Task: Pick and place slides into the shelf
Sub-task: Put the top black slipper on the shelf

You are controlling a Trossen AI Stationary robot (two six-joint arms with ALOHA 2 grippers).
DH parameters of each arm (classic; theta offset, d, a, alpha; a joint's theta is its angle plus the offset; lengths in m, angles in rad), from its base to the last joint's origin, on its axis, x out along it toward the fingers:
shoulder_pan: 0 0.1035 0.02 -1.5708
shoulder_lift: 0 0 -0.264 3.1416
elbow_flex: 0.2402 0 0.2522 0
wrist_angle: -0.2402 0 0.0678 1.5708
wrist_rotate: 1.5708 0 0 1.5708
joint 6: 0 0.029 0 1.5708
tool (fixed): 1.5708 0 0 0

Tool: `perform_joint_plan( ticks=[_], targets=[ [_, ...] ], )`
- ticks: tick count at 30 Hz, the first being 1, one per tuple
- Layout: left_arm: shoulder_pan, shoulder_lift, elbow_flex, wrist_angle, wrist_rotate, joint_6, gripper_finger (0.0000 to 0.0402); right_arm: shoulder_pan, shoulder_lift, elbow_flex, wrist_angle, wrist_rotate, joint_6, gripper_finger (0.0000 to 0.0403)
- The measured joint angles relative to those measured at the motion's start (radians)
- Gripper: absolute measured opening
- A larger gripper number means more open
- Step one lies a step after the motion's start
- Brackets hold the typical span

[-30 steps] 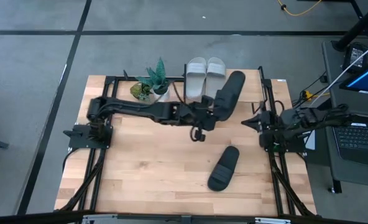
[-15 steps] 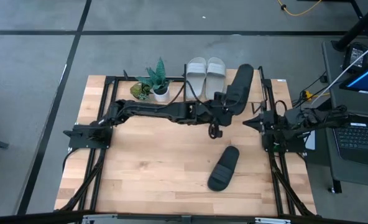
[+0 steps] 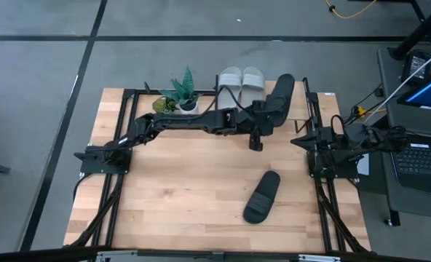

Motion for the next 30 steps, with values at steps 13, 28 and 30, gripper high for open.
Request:
perform_joint_plan(
  ticks=[13, 28, 30],
  targets=[
    [0.012, 0.000, -0.001, -0.007, 0.037, -0.016, 0.0006, 0.000, 0.000, 0.000, 0.000, 0.000, -0.002, 0.0011],
    [0.035, 0.043, -0.003, -0.008, 0.037, 0.006, 0.0005, 0.000, 0.001, 0.000, 0.000, 0.001, -0.005, 0.0013],
    [0.036, 0.045, -0.003, 0.001, 0.036, 0.011, 0.0005, 0.000, 0.001, 0.000, 0.000, 0.000, -0.005, 0.0008]
  ],
)
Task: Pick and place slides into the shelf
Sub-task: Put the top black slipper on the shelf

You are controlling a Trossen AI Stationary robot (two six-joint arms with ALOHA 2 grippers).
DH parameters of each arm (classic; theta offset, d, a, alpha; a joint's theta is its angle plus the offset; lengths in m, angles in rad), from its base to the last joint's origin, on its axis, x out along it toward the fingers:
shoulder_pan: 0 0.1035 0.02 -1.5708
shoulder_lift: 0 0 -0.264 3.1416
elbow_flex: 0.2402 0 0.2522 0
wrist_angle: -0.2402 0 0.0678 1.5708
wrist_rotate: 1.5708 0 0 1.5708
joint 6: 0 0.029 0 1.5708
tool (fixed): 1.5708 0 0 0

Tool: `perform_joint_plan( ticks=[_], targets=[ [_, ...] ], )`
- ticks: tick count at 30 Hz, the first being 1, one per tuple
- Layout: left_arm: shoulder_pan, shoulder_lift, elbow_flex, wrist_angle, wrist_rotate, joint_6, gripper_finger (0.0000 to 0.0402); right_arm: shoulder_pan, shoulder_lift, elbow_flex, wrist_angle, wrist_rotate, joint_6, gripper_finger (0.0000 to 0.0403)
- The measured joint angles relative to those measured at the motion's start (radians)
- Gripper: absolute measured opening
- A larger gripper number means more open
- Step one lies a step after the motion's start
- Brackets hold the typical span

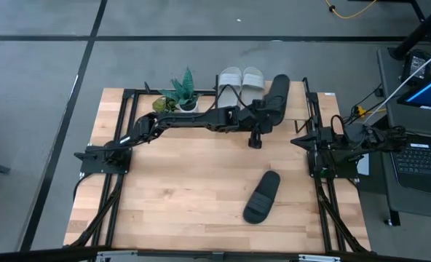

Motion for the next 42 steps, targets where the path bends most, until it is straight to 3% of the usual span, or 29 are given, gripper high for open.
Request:
perform_joint_plan(
  ticks=[15, 24, 37, 42],
  targets=[
    [0.020, 0.000, 0.000, 0.001, 0.000, 0.023, 0.0005, 0.000, 0.000, 0.000, 0.000, 0.000, 0.000, 0.0005],
    [0.021, 0.000, 0.000, -0.014, 0.001, 0.022, 0.0034, 0.000, 0.000, 0.000, 0.000, 0.000, 0.000, 0.0023],
    [0.021, 0.000, 0.000, -0.010, -0.008, 0.022, 0.0065, 0.000, 0.000, 0.000, 0.000, -0.003, 0.000, 0.0009],
    [0.022, 0.000, 0.000, 0.021, -0.010, 0.022, 0.0081, 0.000, 0.000, 0.000, 0.000, -0.070, 0.003, 0.0029]
  ],
)
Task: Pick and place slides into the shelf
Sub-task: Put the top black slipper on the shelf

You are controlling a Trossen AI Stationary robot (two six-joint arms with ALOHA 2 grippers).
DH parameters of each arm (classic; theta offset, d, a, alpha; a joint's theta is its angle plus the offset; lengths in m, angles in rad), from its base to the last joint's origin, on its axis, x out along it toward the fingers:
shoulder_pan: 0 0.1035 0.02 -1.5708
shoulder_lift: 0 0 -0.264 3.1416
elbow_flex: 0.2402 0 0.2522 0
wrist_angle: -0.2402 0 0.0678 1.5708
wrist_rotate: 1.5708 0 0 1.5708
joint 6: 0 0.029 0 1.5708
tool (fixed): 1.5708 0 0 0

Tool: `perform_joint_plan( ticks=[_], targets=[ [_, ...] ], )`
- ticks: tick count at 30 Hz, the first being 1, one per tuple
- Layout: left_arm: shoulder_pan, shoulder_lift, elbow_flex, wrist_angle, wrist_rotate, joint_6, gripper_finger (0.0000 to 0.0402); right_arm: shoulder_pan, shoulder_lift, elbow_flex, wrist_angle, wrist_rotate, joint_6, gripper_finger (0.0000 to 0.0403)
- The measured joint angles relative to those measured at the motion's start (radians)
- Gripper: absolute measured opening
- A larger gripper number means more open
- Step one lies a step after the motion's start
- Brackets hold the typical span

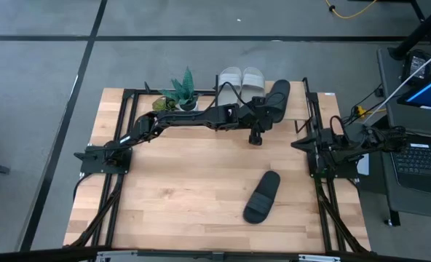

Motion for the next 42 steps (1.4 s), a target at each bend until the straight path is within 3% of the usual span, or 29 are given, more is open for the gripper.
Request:
perform_joint_plan(
  ticks=[11, 27, 33, 37, 42],
  targets=[
    [0.003, 0.000, 0.000, 0.011, 0.000, -0.035, 0.0128, 0.000, 0.000, 0.000, 0.000, -0.061, 0.000, 0.0035],
    [-0.037, -0.012, 0.000, -0.020, 0.000, -0.007, 0.0131, 0.000, 0.001, 0.000, 0.000, -0.061, 0.000, 0.0036],
    [-0.084, -0.090, 0.000, -0.081, -0.108, 0.058, 0.0130, 0.000, 0.002, 0.000, 0.000, -0.061, 0.003, 0.0036],
    [-0.111, -0.161, 0.002, -0.146, -0.125, 0.051, 0.0111, 0.000, 0.004, 0.000, 0.000, -0.061, 0.003, 0.0036],
    [-0.142, -0.243, 0.002, -0.294, -0.132, -0.033, 0.0049, 0.000, 0.004, 0.000, 0.002, -0.061, 0.001, 0.0036]
  ],
)
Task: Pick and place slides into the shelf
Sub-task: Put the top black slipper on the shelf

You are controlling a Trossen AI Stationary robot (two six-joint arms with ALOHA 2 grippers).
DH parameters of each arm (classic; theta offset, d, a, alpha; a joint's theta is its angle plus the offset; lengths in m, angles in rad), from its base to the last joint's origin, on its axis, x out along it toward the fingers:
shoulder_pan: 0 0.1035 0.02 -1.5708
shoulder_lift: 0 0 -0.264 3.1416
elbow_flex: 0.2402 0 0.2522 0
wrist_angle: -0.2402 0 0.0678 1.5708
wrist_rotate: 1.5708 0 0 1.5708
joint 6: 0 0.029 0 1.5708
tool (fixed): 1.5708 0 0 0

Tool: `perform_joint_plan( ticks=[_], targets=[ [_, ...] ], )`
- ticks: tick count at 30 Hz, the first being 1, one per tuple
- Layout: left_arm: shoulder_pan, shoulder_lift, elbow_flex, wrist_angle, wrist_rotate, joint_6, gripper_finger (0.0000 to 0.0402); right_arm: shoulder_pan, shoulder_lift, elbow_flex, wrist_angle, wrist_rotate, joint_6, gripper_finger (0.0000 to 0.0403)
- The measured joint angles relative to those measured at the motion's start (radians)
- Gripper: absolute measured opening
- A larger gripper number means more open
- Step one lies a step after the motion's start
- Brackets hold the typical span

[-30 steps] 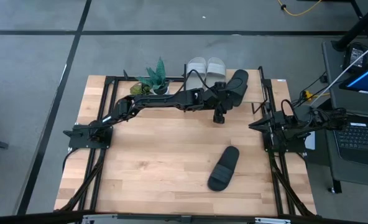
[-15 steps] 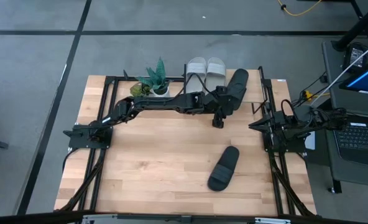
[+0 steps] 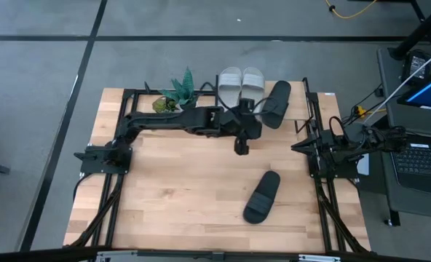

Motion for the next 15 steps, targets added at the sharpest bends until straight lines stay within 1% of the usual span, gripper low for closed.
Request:
perform_joint_plan(
  ticks=[2, 3, 5, 9, 12, 15],
  targets=[
    [-0.010, -0.025, 0.000, -0.038, -0.001, -0.048, 0.0017, 0.000, 0.007, 0.000, 0.001, 0.000, -0.007, 0.0034],
    [-0.015, -0.036, 0.000, -0.058, -0.009, -0.076, 0.0009, 0.000, 0.014, 0.000, 0.001, 0.000, -0.028, 0.0031],
    [-0.027, -0.054, 0.000, -0.089, -0.038, -0.115, 0.0007, 0.000, 0.034, 0.000, 0.017, 0.003, -0.074, 0.0024],
    [-0.048, -0.063, 0.000, -0.157, -0.106, -0.126, 0.0001, 0.000, 0.100, 0.000, 0.060, 0.020, -0.141, 0.0006],
    [-0.050, -0.063, 0.000, -0.230, -0.120, -0.145, 0.0001, 0.000, 0.168, 0.027, 0.058, 0.046, -0.156, 0.0007],
    [-0.027, -0.063, 0.000, -0.317, -0.126, -0.208, 0.0001, -0.001, 0.244, 0.086, 0.054, 0.072, -0.155, 0.0008]
  ],
)
